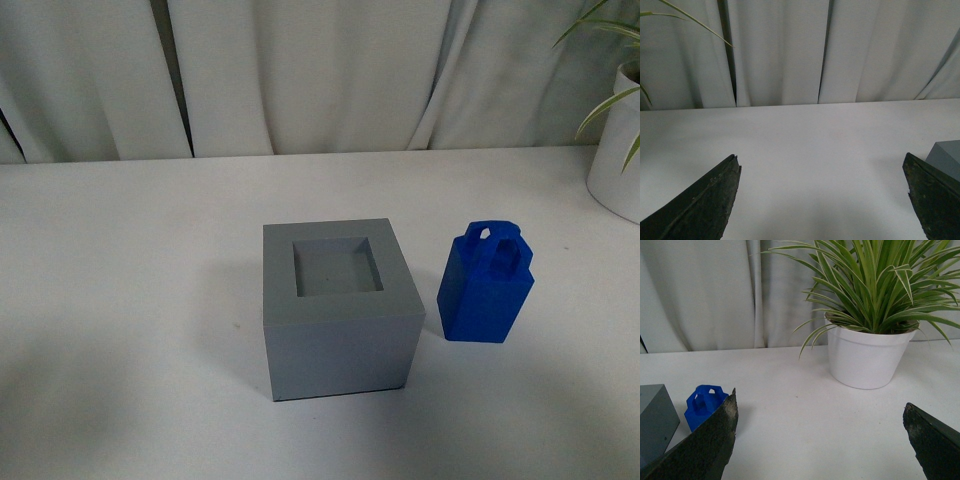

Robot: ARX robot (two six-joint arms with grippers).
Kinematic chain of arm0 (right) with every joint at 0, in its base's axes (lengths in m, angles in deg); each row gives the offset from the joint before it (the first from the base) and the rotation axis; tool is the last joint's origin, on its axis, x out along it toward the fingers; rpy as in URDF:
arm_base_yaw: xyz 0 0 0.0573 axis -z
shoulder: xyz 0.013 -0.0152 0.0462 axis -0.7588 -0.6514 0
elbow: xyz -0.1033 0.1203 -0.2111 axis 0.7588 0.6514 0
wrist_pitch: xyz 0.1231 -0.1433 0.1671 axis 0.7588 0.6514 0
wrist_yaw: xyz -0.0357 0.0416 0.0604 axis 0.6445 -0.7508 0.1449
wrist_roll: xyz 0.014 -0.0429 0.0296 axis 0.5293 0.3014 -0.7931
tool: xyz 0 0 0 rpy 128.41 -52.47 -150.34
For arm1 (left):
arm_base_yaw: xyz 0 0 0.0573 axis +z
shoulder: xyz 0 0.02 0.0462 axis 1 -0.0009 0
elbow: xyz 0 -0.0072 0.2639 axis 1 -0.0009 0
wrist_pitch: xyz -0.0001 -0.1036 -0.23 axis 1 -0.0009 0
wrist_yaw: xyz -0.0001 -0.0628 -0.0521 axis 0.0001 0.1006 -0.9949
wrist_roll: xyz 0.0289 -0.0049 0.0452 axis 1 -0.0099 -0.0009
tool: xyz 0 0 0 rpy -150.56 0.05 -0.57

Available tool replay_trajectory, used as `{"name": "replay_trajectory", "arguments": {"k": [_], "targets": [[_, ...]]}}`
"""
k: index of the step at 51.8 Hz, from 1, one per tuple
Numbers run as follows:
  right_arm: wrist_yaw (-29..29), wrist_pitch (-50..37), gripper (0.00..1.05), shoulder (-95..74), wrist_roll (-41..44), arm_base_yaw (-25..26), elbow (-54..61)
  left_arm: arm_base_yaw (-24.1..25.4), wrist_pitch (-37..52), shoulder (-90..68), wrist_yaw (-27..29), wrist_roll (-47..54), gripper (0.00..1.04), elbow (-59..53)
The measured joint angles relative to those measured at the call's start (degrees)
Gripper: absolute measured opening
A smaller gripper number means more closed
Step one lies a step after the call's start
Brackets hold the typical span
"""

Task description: Insert blue part into gray base

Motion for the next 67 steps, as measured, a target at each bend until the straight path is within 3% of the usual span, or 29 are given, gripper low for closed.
{"name": "replay_trajectory", "arguments": {"k": [50,56,67], "targets": [[0.00,0.00,0.97,0.00,0.00,0.00,0.00,0.00,0.02,0.00,0.00,0.02,0.99,0.00],[-3.89,5.31,0.97,-3.74,0.50,0.39,-2.01,0.00,0.00,0.00,0.00,0.02,0.99,0.00],[-15.52,-1.60,0.97,-25.16,5.51,3.54,-12.98,0.00,0.00,0.00,0.00,0.02,0.99,0.00]]}}
